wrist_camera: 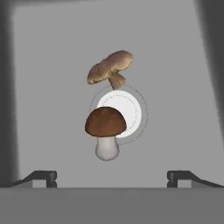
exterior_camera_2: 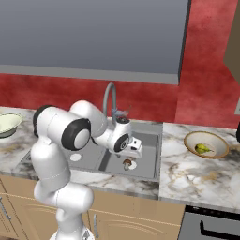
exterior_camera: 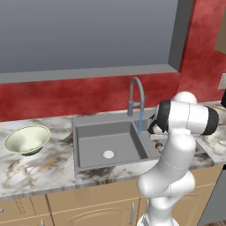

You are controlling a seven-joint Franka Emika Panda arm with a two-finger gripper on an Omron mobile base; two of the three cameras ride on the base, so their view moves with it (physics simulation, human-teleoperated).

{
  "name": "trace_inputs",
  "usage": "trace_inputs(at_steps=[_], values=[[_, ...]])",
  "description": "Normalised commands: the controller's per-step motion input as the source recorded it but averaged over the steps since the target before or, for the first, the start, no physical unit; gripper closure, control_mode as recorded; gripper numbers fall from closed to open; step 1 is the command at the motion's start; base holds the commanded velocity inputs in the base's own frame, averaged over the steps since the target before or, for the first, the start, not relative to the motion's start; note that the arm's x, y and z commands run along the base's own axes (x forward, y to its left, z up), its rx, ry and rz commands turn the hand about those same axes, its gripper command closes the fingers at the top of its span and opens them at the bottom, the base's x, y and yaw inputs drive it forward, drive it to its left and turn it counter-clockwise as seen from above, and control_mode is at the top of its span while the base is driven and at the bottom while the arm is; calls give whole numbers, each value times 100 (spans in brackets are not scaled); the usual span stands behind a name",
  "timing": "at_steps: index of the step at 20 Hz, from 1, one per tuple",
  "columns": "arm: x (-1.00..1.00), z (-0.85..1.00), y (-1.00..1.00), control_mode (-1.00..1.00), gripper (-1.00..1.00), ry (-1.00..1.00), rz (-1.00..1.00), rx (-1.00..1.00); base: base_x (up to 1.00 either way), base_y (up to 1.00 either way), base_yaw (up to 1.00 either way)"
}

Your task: Pick the mushrooms from the sink and place them in one bowl. Place the pear in the other bowl. Then turn off the sink faucet.

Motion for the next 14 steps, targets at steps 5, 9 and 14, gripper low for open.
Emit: trace_inputs(at_steps=[5, 9, 14], values=[[17, -40, 0, -100, -100, 2, 6, 6, 0, 0, 0], [28, -34, 0, -100, -100, 0, 6, 2, 0, 0, 0], [24, -24, 0, -100, -100, 3, 5, 0, 0, 0, 0]])
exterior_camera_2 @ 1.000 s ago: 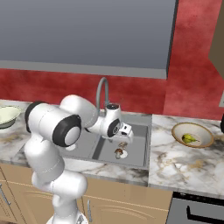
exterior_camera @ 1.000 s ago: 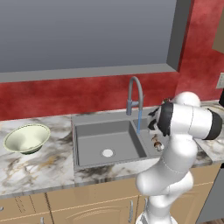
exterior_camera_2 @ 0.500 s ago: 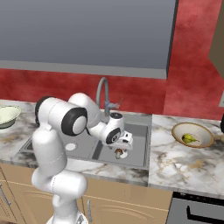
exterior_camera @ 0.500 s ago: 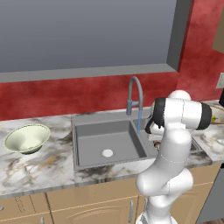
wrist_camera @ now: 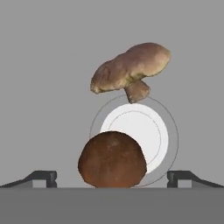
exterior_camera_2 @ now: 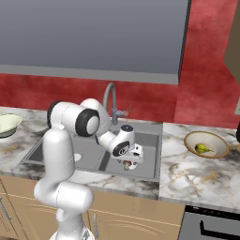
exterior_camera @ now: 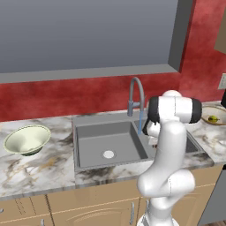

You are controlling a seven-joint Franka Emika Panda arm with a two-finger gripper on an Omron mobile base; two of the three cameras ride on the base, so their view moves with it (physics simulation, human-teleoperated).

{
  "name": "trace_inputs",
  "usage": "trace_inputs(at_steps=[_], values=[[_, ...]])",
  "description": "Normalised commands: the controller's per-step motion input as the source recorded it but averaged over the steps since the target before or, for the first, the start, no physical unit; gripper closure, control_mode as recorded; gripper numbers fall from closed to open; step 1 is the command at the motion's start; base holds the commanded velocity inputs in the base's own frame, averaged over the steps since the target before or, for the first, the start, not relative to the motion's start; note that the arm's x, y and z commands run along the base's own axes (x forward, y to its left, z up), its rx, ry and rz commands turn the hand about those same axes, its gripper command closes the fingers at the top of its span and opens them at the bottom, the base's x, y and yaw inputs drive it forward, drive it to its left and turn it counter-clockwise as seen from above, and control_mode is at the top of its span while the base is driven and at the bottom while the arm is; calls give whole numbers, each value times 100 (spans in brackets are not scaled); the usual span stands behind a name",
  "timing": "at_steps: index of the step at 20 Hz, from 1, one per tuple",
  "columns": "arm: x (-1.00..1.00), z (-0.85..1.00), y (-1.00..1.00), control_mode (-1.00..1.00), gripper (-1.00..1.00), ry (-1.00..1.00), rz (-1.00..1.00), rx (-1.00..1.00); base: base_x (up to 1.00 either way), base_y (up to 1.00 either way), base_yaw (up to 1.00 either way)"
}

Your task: Pick the mushrooms from the sink and place them in one bowl. Place the pear in the other bowl. Then turn off the sink faucet.

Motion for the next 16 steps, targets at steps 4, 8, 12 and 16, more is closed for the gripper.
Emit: trace_inputs(at_steps=[4, 8, 12, 16], values=[[16, -22, 0, -100, -100, 2, 5, 0, 0, 0, 0], [2, -11, 5, -100, -100, 0, 2, 0, 0, 0, 0], [0, -12, 5, -100, -100, 1, 0, 0, 0, 0, 0], [0, -22, 13, -100, -100, 2, 0, 0, 0, 0, 0]])
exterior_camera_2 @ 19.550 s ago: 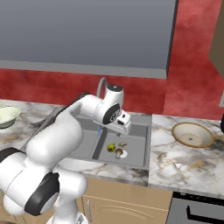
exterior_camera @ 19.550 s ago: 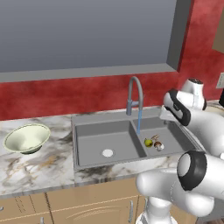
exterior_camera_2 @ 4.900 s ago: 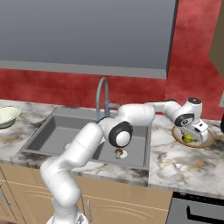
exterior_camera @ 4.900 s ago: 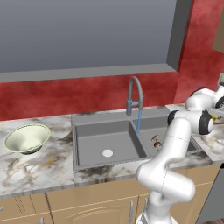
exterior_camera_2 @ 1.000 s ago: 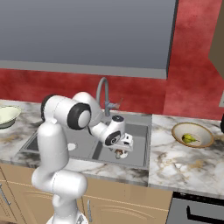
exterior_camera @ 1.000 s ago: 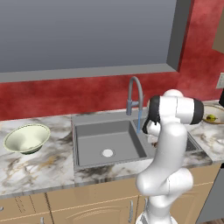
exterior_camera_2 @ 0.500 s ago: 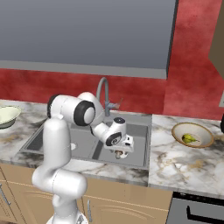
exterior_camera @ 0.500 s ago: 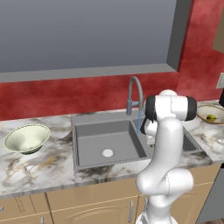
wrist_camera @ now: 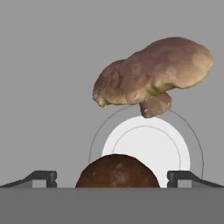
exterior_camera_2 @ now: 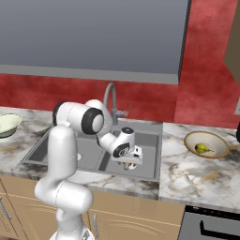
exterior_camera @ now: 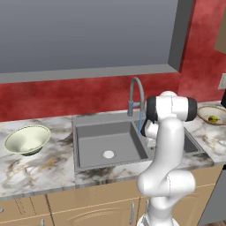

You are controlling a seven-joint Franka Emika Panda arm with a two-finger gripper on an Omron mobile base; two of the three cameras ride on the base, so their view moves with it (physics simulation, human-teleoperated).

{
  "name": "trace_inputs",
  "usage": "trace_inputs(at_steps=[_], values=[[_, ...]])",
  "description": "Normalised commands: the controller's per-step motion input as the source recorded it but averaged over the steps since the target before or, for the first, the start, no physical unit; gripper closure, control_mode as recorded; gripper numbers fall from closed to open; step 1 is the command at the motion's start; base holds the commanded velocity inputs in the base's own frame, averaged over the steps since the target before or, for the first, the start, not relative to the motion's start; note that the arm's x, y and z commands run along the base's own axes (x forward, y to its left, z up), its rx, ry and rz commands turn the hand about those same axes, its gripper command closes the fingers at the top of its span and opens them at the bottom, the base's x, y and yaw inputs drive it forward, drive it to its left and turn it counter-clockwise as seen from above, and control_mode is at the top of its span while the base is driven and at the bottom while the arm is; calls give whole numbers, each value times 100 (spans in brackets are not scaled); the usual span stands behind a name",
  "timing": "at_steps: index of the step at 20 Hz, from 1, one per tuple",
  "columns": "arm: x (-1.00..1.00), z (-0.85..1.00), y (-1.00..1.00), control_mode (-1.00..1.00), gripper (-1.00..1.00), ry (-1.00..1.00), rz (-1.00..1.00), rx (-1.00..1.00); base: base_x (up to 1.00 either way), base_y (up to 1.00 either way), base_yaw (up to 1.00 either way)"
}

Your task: Pick the mushrooms from the sink and place them in one bowl. Place the pear in the other bowl. Then turn off the sink faucet.

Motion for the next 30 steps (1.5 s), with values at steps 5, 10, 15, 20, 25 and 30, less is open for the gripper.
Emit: trace_inputs(at_steps=[5, 10, 15, 20, 25, 30], values=[[0, -22, 20, -100, 100, 4, 0, 0, 0, 0, 0], [-21, -2, 1, -100, 100, -3, 0, 0, 0, 0, 0], [-32, 54, 0, -100, 100, -10, 1, 0, 0, 0, 0], [-20, 92, 0, -100, 100, -7, 1, 0, 0, 0, 0], [-19, 100, 2, -100, 100, -7, 1, 0, 0, 0, 0], [-33, 84, 43, -100, 100, -2, 6, 0, 0, 0, 0]])
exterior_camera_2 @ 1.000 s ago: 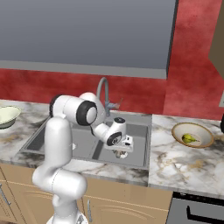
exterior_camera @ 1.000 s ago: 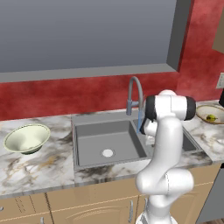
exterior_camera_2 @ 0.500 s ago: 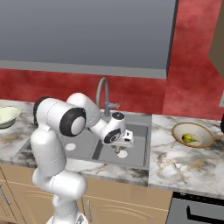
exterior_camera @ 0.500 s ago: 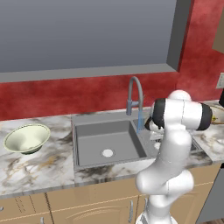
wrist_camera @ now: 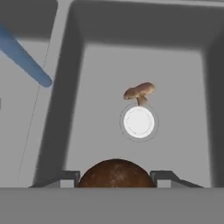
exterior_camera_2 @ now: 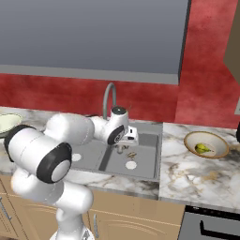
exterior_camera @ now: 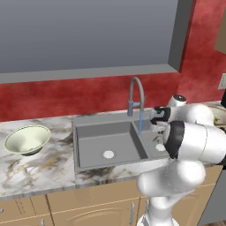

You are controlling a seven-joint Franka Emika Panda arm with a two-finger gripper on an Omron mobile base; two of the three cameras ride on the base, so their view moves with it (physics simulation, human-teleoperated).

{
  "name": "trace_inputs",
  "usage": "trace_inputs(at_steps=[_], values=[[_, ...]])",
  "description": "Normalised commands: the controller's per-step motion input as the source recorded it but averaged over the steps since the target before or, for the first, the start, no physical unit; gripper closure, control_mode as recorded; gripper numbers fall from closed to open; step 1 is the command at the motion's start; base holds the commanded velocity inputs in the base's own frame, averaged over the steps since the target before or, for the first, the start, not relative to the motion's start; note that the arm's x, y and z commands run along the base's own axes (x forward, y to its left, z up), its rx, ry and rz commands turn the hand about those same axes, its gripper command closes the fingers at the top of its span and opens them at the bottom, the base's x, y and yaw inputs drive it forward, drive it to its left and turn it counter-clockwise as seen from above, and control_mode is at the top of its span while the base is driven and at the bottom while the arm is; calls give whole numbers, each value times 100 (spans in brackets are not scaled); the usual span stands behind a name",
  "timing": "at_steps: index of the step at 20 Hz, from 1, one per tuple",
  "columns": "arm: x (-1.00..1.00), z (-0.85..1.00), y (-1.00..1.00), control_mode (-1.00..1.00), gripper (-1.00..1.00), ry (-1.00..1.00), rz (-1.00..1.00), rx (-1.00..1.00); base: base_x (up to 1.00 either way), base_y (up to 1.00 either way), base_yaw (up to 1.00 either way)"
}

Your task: Pick the mushrooms from the sink and place them in one bowl. Place the pear in the other bowl. Then turn off the sink faucet.

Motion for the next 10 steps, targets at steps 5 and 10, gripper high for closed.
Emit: trace_inputs(at_steps=[5, 10], values=[[-46, 34, 91, -100, 100, 0, 14, 0, 0, 0, 0], [-56, 19, 100, -100, 100, 2, 15, 0, 0, 0, 0]])
